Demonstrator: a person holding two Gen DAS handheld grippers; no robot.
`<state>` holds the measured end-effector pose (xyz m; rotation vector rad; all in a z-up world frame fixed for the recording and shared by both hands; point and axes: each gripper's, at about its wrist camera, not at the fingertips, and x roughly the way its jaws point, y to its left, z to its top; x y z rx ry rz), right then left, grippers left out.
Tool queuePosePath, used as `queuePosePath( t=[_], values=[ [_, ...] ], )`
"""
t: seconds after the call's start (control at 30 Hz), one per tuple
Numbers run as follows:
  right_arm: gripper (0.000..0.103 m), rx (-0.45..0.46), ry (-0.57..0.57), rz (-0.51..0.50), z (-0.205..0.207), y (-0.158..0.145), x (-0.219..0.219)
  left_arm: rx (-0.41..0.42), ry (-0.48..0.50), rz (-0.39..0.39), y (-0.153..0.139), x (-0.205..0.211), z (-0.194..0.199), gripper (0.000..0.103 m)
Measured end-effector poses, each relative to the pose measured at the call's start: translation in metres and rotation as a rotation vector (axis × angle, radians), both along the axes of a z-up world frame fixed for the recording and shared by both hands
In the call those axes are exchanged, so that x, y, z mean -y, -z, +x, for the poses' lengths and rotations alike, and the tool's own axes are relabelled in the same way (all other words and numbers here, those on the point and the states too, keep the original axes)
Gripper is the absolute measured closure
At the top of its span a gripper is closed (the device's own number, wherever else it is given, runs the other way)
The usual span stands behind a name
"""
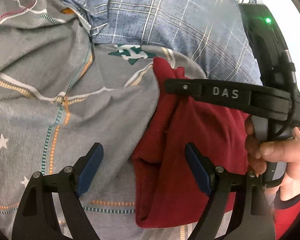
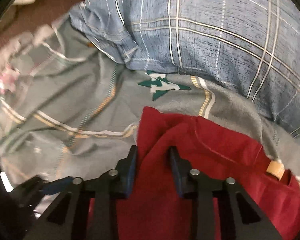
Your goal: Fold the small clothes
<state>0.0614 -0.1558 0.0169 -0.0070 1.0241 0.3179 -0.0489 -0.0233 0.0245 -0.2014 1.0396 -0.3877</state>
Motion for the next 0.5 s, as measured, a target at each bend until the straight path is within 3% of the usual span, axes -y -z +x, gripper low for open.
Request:
queuePosePath(
  t=[0.27,0.5],
  values=[
    [0.084,0.017,0.004,0.034,-0.002,-0.006,0.007,-0.006,0.045,0.043,0.006,0.011,0.0,0.019],
    [0.088,0.044,0.026,0.077,-0.013,-0.014,0.026,-0.044,0.097,-0.039,0.009,0.016,0.0,0.02]
  ],
)
